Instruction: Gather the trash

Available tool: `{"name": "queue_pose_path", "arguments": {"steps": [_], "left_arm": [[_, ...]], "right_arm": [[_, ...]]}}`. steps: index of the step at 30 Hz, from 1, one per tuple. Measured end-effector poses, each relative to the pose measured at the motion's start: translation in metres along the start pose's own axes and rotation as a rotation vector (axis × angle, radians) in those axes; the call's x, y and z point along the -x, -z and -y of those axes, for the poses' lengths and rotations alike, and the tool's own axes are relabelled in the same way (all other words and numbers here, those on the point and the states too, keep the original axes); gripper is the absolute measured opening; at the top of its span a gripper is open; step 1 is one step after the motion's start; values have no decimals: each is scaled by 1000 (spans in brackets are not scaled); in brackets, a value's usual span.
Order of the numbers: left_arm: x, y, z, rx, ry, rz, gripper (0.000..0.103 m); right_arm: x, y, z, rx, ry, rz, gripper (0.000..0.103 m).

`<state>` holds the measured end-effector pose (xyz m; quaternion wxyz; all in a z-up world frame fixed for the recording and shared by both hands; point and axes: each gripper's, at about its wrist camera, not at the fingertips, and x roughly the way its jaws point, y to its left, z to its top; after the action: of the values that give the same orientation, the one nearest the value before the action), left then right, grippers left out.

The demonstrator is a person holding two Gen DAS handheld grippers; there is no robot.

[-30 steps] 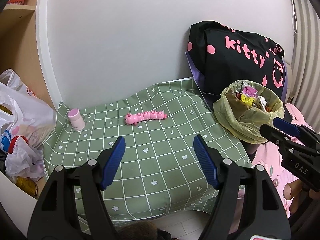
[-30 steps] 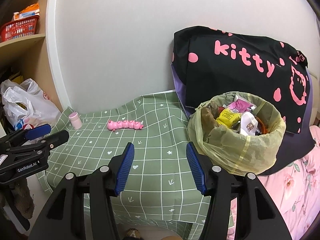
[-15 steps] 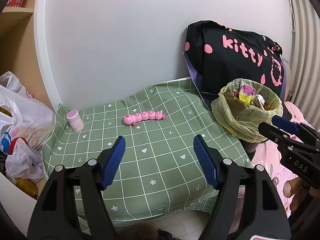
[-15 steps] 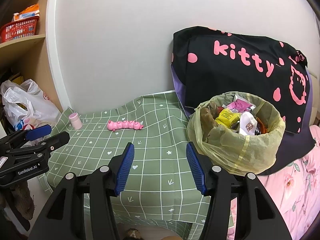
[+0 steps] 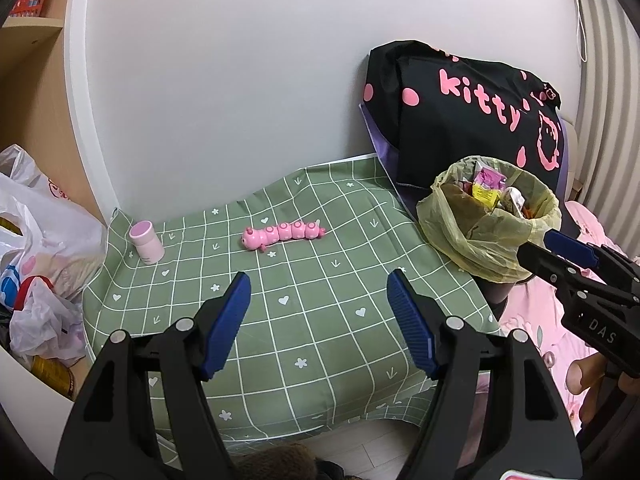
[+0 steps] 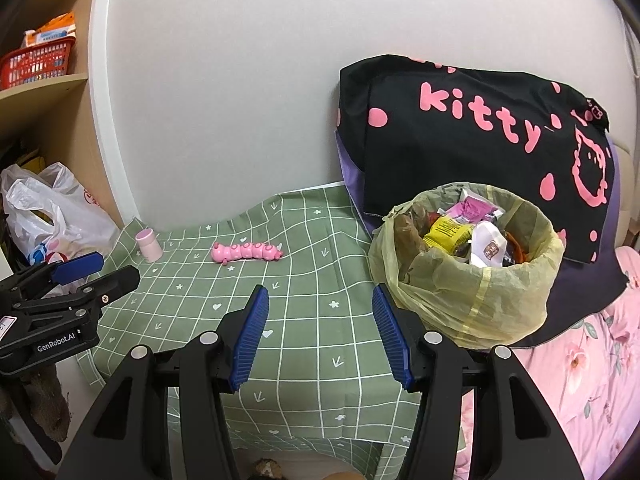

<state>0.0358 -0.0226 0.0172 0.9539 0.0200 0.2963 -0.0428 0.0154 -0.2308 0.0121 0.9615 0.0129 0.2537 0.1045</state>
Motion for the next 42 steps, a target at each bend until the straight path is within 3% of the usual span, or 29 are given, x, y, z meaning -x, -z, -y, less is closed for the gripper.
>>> {"name": "queue_pose_path", "arguments": {"steps": [35,39,42], "left_arm": [[-3,3,4,-8,10,-2,66],[-30,6,-13,46,-6,-57,66],[-74,16,-56,151,-79,-147,66]], "right_arm": [[-6,1,0,-6,25,-6,51],[-29,0,0,-12,24,-27,51],[-72,-2,-6,-19,-45,-80,51]]}}
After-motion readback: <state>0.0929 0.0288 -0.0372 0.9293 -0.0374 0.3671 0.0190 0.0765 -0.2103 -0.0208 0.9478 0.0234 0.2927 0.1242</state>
